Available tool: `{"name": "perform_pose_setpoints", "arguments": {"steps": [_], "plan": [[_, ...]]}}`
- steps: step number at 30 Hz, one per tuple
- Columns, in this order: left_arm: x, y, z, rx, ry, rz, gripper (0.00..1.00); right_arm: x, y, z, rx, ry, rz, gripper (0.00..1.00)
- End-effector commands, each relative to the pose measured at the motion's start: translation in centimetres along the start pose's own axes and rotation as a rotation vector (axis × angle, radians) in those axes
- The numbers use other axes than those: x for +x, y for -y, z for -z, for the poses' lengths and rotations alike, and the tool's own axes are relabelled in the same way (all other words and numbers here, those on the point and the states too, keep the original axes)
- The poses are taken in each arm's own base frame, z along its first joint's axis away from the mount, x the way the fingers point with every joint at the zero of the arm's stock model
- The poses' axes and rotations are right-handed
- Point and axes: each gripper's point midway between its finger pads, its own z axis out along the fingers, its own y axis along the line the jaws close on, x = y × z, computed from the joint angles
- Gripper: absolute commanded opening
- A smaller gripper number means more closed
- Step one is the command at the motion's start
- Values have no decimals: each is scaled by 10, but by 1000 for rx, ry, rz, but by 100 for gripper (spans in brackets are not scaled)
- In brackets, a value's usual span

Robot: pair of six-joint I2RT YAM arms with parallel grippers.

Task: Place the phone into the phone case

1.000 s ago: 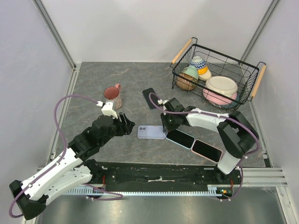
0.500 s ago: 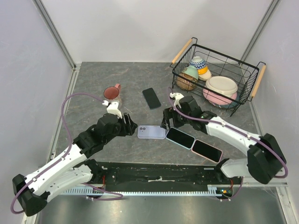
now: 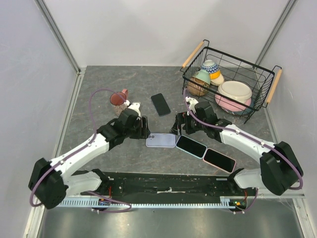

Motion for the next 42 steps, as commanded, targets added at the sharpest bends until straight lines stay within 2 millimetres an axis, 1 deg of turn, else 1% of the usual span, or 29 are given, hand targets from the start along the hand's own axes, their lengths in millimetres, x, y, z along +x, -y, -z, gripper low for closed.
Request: {"name": "perform_pose_setpoints", "arguments": {"steps": [1, 2, 5, 8, 9, 11, 12, 13, 14, 15, 16, 17, 18, 19, 20, 21, 22, 23, 24, 25, 26, 27, 29, 30, 33, 35, 40, 41, 42], "plan": [[-31, 6, -20, 66, 17, -35, 67, -8, 2, -14, -9, 11, -31, 98], [-31, 4, -34, 90, -17, -20, 67, -9, 3, -17, -7, 14, -31, 98], [-52, 4, -50, 118, -8, -21, 67, -12, 9, -27, 21, 19, -49, 98], [-69, 5, -77, 124, -29, -36, 67, -18, 15, -37, 47, 22, -57, 98], [-80, 6, -93, 125, -38, -37, 67, -20, 18, -40, 58, 23, -60, 98], [-93, 4, -108, 142, -45, -29, 66, -25, 27, -49, 108, 33, -93, 98], [-113, 9, -114, 162, -22, -27, 67, -27, 27, -52, 110, 36, -101, 98], [-110, 5, -132, 165, -53, -14, 66, -27, 29, -58, 116, 28, -113, 98], [-116, 0, -139, 191, -64, 12, 66, -33, 31, -63, 121, 49, -119, 98], [-138, 3, -143, 207, -32, 18, 66, -35, 31, -67, 118, 55, -132, 98], [-133, -4, -161, 204, -67, 40, 66, -33, 34, -74, 122, 47, -143, 98], [-142, -10, -167, 216, -63, 60, 66, -37, 35, -79, 122, 61, -147, 98], [-165, -7, -169, 235, -26, 61, 66, -38, 36, -83, 119, 64, -158, 98], [-170, -10, -178, 242, -25, 67, 66, -34, 39, -91, 123, 51, -167, 98], [-166, -20, -194, 242, -55, 85, 66, -37, 40, -96, 119, 60, -173, 98], [-190, -16, -198, 261, -23, 75, 67, -31, 45, -104, 122, 39, -188, 98], [-190, -19, -204, 258, -45, 77, 66, -35, 43, -108, 114, 44, -194, 98], [-180, -28, -224, 260, -90, 93, 67, -36, 42, -113, 103, 44, -200, 98], [-203, -25, -225, 278, -48, 77, 67, -32, 44, -118, 105, 33, -208, 98], [-206, -26, -230, 285, -49, 81, 67, -35, 43, -121, 99, 40, -220, 98], [-199, -34, -244, 285, -70, 99, 67, -38, 43, -123, 94, 46, -222, 98], [-213, -32, -246, 302, -45, 100, 67, -35, 45, -127, 98, 36, -231, 98], [-208, -32, -255, 325, -79, 122, 67, -37, 44, -130, 90, 41, -238, 98], [-207, -32, -265, 335, -93, 128, 66, -35, 45, -131, 92, 37, -243, 98], [-195, -31, -271, 353, -134, 151, 66, -32, 47, -133, 96, 33, -250, 98], [-181, -34, -273, 341, -172, 165, 66, -31, 47, -135, 88, 32, -256, 98], [-160, -28, -266, 344, -226, 163, 66, -29, 43, -135, 62, 30, -271, 98], [-149, -29, -266, 347, -253, 175, 66, -30, 43, -135, 63, 32, -269, 98], [-144, -27, -263, 354, -267, 182, 65, -28, 44, -133, 66, 31, -270, 98]]}}
